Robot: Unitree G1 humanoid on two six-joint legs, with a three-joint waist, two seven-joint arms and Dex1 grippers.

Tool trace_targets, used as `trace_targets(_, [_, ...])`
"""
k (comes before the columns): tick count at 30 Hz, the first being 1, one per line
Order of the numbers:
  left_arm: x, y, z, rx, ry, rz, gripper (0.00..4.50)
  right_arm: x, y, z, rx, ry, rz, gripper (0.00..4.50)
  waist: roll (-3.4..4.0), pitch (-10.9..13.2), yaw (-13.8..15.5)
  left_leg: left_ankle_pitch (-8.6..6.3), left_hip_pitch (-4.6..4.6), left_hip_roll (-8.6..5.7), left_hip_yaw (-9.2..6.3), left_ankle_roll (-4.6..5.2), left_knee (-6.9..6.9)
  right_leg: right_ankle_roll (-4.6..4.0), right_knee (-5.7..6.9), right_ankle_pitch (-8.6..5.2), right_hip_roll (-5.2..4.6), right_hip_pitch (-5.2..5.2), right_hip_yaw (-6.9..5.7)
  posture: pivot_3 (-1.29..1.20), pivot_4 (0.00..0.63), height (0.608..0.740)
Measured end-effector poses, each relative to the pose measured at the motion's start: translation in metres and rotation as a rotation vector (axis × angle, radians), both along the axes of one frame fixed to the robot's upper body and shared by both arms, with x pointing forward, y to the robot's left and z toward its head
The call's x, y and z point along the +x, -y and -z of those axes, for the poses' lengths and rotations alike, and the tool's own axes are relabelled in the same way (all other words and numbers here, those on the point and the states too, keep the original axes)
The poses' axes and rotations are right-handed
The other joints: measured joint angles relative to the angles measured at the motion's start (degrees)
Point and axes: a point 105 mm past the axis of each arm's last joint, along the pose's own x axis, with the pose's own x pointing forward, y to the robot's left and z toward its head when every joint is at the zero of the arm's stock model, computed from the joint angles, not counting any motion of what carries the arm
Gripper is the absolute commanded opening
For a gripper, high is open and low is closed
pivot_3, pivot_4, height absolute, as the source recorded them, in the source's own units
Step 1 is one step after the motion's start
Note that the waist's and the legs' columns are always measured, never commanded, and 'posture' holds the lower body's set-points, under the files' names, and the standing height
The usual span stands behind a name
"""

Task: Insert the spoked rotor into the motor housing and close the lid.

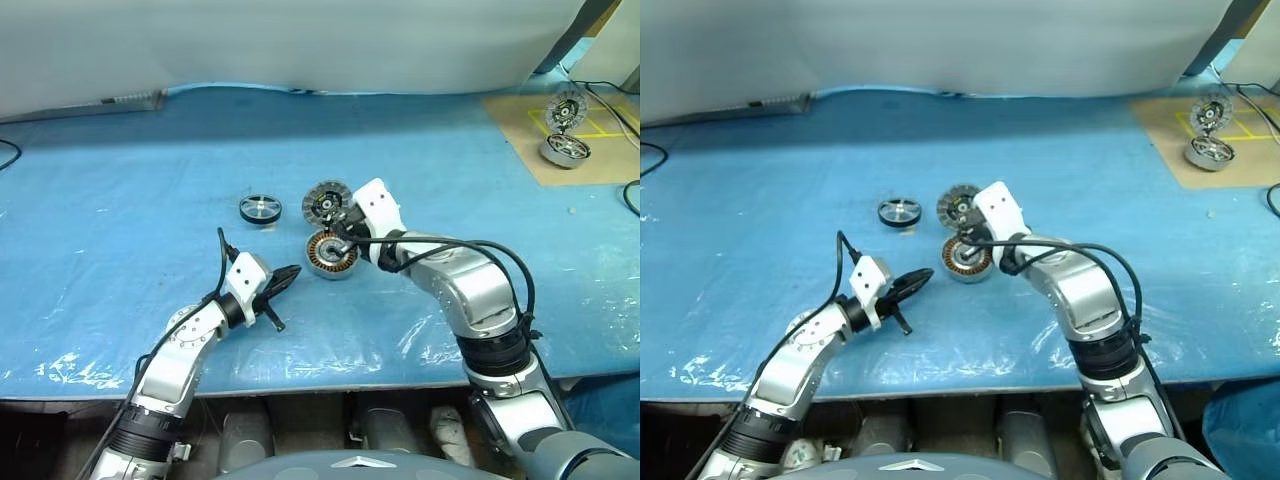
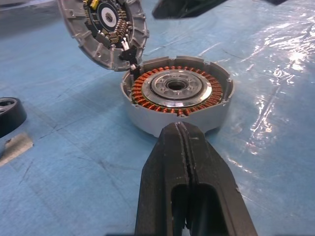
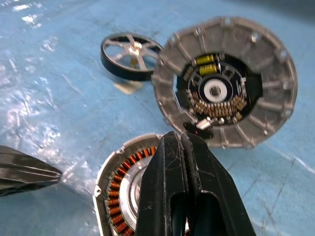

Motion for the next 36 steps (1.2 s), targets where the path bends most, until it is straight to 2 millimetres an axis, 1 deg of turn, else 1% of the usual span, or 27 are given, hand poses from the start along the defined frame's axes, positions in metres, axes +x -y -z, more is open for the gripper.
trace_targets(2, [0.005,-0.004,-0.002,0.008,-0.002,-0.026,0.00,-0.002,0.000,-0.002,0.002,0.006,-0.014,0.04,0.00,0.0,0.0,0.00,0.00,-0.01,0.00,0.00,0.01,0.00,0.00,0.00,0.00,0.00,0.00,0.00,0.150,0.740])
trace_targets(3, [0.010,-0.009,-0.002,0.034,-0.015,-0.053,0.00,-0.004,0.003,0.000,-0.006,0.005,-0.014,0.04,0.00,0.0,0.0,0.00,0.00,0.00,0.00,0.00,0.01,0.00,0.01,0.00,0.00,0.00,0.00,0.00,0.150,0.740])
trace_targets(6, [0.024,-0.028,-0.005,0.093,-0.043,-0.137,0.00,-0.007,0.010,0.010,-0.016,-0.024,-0.002,0.04,0.00,0.0,0.1,0.00,-0.02,-0.01,-0.01,0.00,0.02,0.00,0.00,0.00,0.00,0.00,0.00,0.00,0.150,0.740])
trace_targets(7, [0.031,-0.037,-0.009,0.102,-0.062,-0.170,0.00,-0.008,0.014,0.015,-0.015,-0.037,0.003,0.04,0.00,0.0,0.1,0.00,-0.02,-0.01,-0.01,0.00,0.03,0.01,0.00,0.00,0.00,0.00,-0.01,0.00,0.150,0.740])
trace_targets(9, [0.039,-0.046,-0.017,0.093,-0.089,-0.195,0.00,-0.009,0.018,0.017,-0.007,-0.039,0.006,0.04,0.00,0.0,0.1,0.00,-0.03,-0.02,-0.01,0.00,0.03,0.00,0.00,0.00,-0.01,0.00,0.00,0.00,0.150,0.740])
trace_targets(10, [0.046,-0.049,-0.023,0.080,-0.114,-0.199,0.00,-0.013,0.022,0.017,0.014,-0.019,-0.004,0.04,0.00,0.0,0.4,0.00,-0.02,-0.02,-0.02,0.00,0.02,0.00,0.00,0.00,0.00,0.00,-0.03,0.00,0.150,0.740])
trace_targets(13, [0.062,-0.067,-0.039,0.092,-0.145,-0.243,0.00,-0.026,0.021,0.027,0.059,-0.007,-0.056,0.04,0.00,0.0,0.4,0.00,-0.06,-0.01,-0.02,0.00,0.02,0.00,-0.02,0.00,0.02,-0.02,-0.03,0.00,0.150,0.740])
trace_targets(16, [0.074,-0.076,-0.050,0.119,-0.166,-0.245,0.00,-0.031,0.021,0.031,0.083,0.020,-0.078,0.04,0.00,0.0,0.0,0.00,-0.05,-0.03,-0.02,0.00,0.04,0.00,-0.03,0.01,0.00,-0.02,-0.01,0.00,0.150,0.740])
trace_targets(18, [0.082,-0.078,-0.053,0.139,-0.180,-0.237,0.00,-0.031,0.022,0.028,0.084,0.052,-0.083,0.04,0.00,0.0,0.0,0.00,-0.03,-0.02,-0.02,0.00,0.04,0.00,-0.01,0.01,0.01,-0.02,-0.01,0.00,0.150,0.740])
trace_targets(20, [0.087,-0.080,-0.052,0.153,-0.194,-0.233,0.35,-0.031,0.022,0.028,0.083,0.067,-0.081,0.00,0.00,0.0,0.0,0.01,-0.03,-0.02,-0.02,0.00,0.03,0.00,-0.01,0.00,0.01,-0.01,-0.01,0.00,0.150,0.740])
trace_targets(21, [0.094,-0.082,-0.051,0.162,-0.207,-0.233,0.55,-0.031,0.022,0.030,0.081,0.066,-0.080,0.00,0.00,0.0,0.1,0.01,-0.07,-0.01,-0.05,0.01,0.03,0.00,-0.01,0.01,0.03,-0.02,-0.06,0.00,0.150,0.740])
trace_targets(22, [0.102,-0.085,-0.051,0.176,-0.218,-0.233,0.86,-0.031,0.022,0.032,0.082,0.062,-0.077,0.00,-0.01,0.0,0.3,0.01,-0.07,-0.01,-0.07,0.01,0.06,-0.01,-0.01,0.01,0.04,-0.02,-0.07,0.00,0.150,0.740])
trace_targets(24, [0.116,-0.094,-0.058,0.198,-0.206,-0.244,1.56,-0.031,0.021,0.034,0.086,0.058,-0.074,0.00,-0.01,0.0,0.4,0.01,-0.08,-0.05,-0.09,0.01,0.08,0.01,-0.05,0.02,0.00,-0.02,-0.06,0.00,0.150,0.740])
trace_targets(27, [0.130,-0.098,-0.070,0.220,-0.166,-0.233,2.55,-0.031,0.022,0.034,0.087,0.060,-0.071,0.00,-0.01,0.0,0.6,0.01,-0.12,-0.10,-0.09,0.01,0.03,0.21,-0.18,0.14,-0.03,-0.01,-0.04,0.00,0.150,0.740])
trace_targets(29, [0.134,-0.097,-0.068,0.233,-0.166,-0.197,2.55,-0.031,0.022,0.034,0.086,0.061,-0.070,0.00,-0.01,0.0,0.7,0.01,-0.15,-0.09,-0.09,0.01,-0.04,0.26,-0.19,0.17,-0.01,-0.01,-0.04,0.00,0.150,0.740])
trace_targets(32, [0.136,-0.089,-0.061,0.231,-0.182,-0.119,2.55,-0.031,0.023,0.035,0.086,0.059,-0.066,0.00,-0.03,0.0,1.0,0.01,-0.14,-0.07,-0.11,0.01,-0.10,0.26,-0.19,0.17,0.01,-0.01,-0.06,0.00,0.150,0.740])
trace_targets(36, [0.137,-0.082,-0.066,0.228,-0.183,-0.017,2.55,-0.031,0.023,0.035,0.093,0.063,-0.054,0.00,-0.05,0.0,1.5,0.01,-0.12,-0.08,-0.11,0.00,-0.09,0.27,-0.20,0.18,-0.01,-0.01,-0.04,0.00,0.150,0.740])
